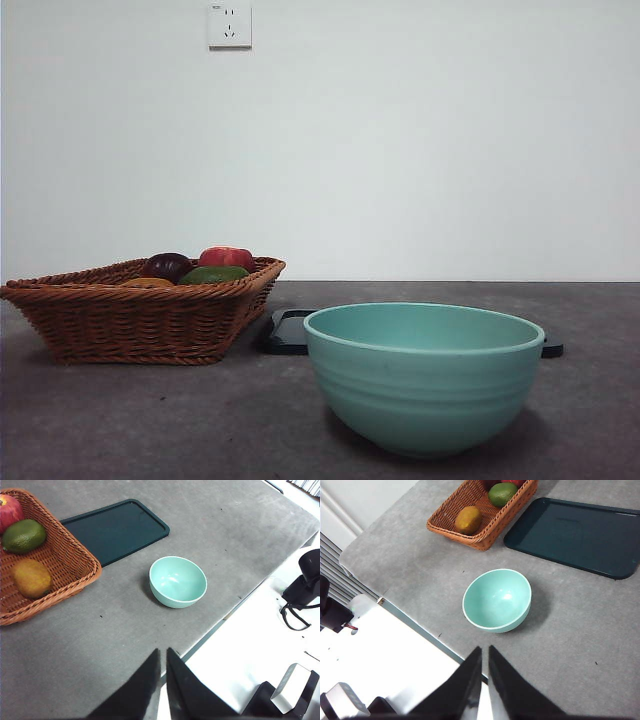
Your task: Pick up the wifruite, put it on the bowl, pick up the plate, put it on desk
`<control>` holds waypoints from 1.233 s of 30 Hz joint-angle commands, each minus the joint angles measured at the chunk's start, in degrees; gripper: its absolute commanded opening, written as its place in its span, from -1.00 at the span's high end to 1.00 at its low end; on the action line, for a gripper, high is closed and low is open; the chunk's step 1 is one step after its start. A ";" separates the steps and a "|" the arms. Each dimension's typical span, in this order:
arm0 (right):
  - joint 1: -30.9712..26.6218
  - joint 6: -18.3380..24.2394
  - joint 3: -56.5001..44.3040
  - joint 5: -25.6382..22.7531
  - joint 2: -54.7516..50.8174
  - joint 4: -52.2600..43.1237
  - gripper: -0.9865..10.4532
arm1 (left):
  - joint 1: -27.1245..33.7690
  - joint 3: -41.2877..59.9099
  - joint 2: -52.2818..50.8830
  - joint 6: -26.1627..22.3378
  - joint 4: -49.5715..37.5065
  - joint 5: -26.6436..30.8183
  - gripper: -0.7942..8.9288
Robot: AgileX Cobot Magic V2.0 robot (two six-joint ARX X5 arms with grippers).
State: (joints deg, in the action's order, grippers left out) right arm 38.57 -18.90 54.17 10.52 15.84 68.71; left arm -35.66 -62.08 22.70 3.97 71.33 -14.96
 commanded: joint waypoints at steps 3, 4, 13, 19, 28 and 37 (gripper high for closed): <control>0.42 0.46 0.68 -0.02 0.02 -0.55 0.80 | -0.35 -0.59 0.00 0.13 -0.61 -0.13 0.80; 0.42 0.46 0.68 -0.02 0.02 -0.55 0.80 | -0.35 -0.59 -0.02 0.13 -0.59 -0.13 0.80; 0.42 0.46 0.68 -0.02 0.02 -0.55 0.80 | 13.40 0.63 -0.11 0.13 -0.61 -0.13 0.80; 0.42 0.46 0.68 -0.04 0.02 -0.55 0.80 | 26.88 8.44 -2.49 -0.72 -8.22 0.42 0.80; 0.42 0.46 0.68 -0.02 0.02 -0.55 0.80 | 36.24 38.42 -12.13 -0.31 -51.78 2.03 0.80; 0.42 0.46 0.68 -0.02 0.02 -0.55 0.80 | 36.61 55.47 -17.64 2.67 -63.43 11.26 0.80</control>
State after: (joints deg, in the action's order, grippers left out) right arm 38.57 -18.90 54.17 10.52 15.84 68.71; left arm 0.86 -6.70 5.43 5.28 9.04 -4.93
